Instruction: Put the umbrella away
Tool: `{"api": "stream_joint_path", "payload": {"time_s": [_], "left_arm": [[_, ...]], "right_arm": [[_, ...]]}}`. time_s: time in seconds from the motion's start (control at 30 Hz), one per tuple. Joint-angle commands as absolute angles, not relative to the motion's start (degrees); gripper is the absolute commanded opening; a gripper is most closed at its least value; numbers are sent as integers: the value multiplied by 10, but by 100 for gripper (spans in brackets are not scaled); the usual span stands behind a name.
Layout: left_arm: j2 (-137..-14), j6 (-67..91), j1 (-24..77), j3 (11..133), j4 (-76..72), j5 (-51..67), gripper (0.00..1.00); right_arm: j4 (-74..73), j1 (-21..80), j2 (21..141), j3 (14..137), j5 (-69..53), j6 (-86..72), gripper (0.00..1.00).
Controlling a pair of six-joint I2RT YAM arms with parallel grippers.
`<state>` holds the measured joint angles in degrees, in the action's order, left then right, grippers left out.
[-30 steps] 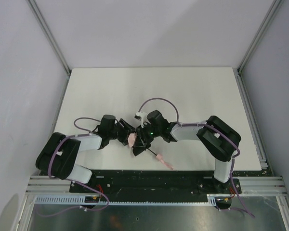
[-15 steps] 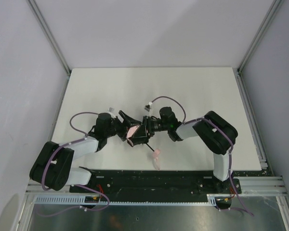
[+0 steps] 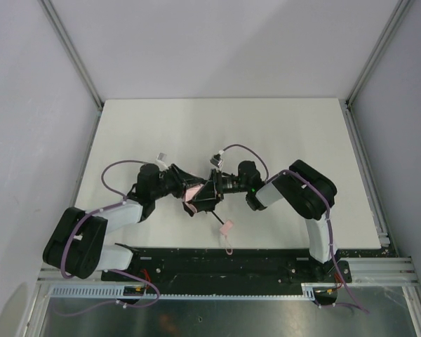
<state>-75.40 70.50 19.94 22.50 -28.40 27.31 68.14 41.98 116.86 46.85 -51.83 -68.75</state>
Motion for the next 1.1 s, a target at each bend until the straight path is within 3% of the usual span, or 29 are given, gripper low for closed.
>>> {"api": "stream_joint_path", "payload": {"time_s": [0.0,0.07,0.17,0.27,0.4,0.53,0.63,0.7,0.73,0.83,0.87,0.93,1.07], "left_arm": [[-760,677,194,234,-308,269,12],[-762,682,194,233,-308,273,3],[-761,697,196,227,-308,274,0],[-766,713,201,223,-306,276,0],[-777,738,213,222,-301,276,0],[-783,761,228,224,-294,276,0],[-777,774,239,227,-289,272,0],[-769,783,242,228,-283,270,0],[-764,785,242,229,-280,270,0],[-751,785,243,231,-268,267,0],[-747,782,243,232,-267,265,0],[-736,773,242,231,-265,261,0],[-714,755,242,231,-264,249,1]], "right_arm": [[711,423,1146,469,-553,-669,0],[629,423,1123,469,-530,-613,6],[426,427,1066,483,-447,-463,38],[213,453,1015,521,-340,-293,58],[64,490,991,578,-243,-170,74],[9,522,991,613,-180,-122,79],[8,525,1003,625,-183,-133,75],[14,525,1009,628,-197,-145,64],[19,524,1012,628,-208,-153,55],[39,516,1018,628,-256,-180,14],[46,513,1019,628,-274,-191,7],[57,506,1018,628,-310,-211,2],[89,490,1010,625,-378,-258,0]]}}
